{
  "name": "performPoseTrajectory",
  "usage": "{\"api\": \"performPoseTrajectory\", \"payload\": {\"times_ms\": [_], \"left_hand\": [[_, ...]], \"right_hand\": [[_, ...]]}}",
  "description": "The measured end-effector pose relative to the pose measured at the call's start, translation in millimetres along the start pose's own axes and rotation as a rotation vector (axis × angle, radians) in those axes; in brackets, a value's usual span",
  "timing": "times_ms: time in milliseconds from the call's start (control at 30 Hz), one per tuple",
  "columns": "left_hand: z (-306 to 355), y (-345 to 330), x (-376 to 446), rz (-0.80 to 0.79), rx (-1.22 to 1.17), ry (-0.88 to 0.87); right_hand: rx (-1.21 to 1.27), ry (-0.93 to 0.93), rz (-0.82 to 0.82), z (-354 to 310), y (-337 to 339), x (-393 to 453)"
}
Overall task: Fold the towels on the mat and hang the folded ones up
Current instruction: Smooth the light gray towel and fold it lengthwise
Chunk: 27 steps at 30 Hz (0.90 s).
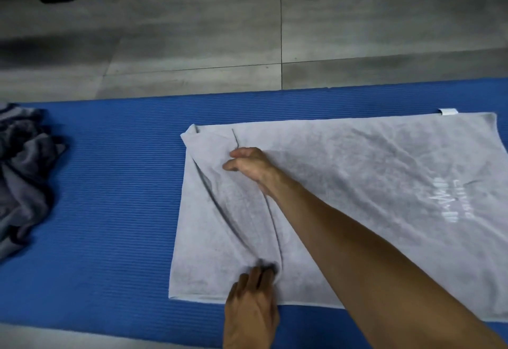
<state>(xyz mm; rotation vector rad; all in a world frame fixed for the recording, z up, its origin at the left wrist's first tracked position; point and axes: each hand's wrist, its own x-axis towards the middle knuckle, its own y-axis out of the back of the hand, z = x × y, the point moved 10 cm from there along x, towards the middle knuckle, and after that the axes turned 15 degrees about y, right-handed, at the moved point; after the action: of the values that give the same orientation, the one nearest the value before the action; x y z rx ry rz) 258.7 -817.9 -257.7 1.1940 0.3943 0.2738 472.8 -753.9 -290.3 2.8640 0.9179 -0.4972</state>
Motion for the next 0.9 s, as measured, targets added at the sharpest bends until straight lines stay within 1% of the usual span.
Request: {"api": "performPoseTrajectory", "payload": {"times_ms": [67,167,233,300,367,433,533,600,667,700,767,800,867,900], "left_hand": [[3,9,0,0.043,-0.009,-0.016],[21,23,-6,0.147,-0.044,-0.104],[42,28,-12,0.215,-0.095,-0.173],[73,24,-19,0.199,-0.153,-0.23],[114,11,-31,0.133,-0.19,-0.311],[150,-8,-41,0.062,-0.22,-0.355],[193,-28,-48,0.004,-0.261,-0.385],[215,-39,-48,-0.101,-0.273,-0.418],[230,-51,-49,-0.222,-0.229,-0.448],[234,-57,-50,-0.261,-0.191,-0.454],[232,-64,-53,-0.288,-0.138,-0.46],[227,-64,-54,-0.295,-0.134,-0.453],[204,-59,-47,-0.28,-0.146,-0.385],[187,-54,-41,-0.246,-0.152,-0.337]], "right_hand": [[0.07,0.056,0.046,-11,7,1],[0.157,0.231,0.165,-33,51,-19],[0.132,0.341,0.227,-39,95,-39],[0.066,0.376,0.272,-35,143,-62],[-0.005,0.349,0.321,-22,186,-83],[-0.066,0.33,0.345,-12,217,-96],[-0.221,0.363,0.297,-9,246,-108],[-0.321,0.355,0.285,-9,264,-113],[-0.303,0.274,0.291,-2,279,-117],[-0.245,0.201,0.294,4,284,-119],[-0.114,0.039,0.284,15,286,-122],[-0.089,-0.008,0.284,16,286,-121],[-0.1,-0.026,0.301,7,286,-112],[-0.11,-0.021,0.312,3,287,-106]]}}
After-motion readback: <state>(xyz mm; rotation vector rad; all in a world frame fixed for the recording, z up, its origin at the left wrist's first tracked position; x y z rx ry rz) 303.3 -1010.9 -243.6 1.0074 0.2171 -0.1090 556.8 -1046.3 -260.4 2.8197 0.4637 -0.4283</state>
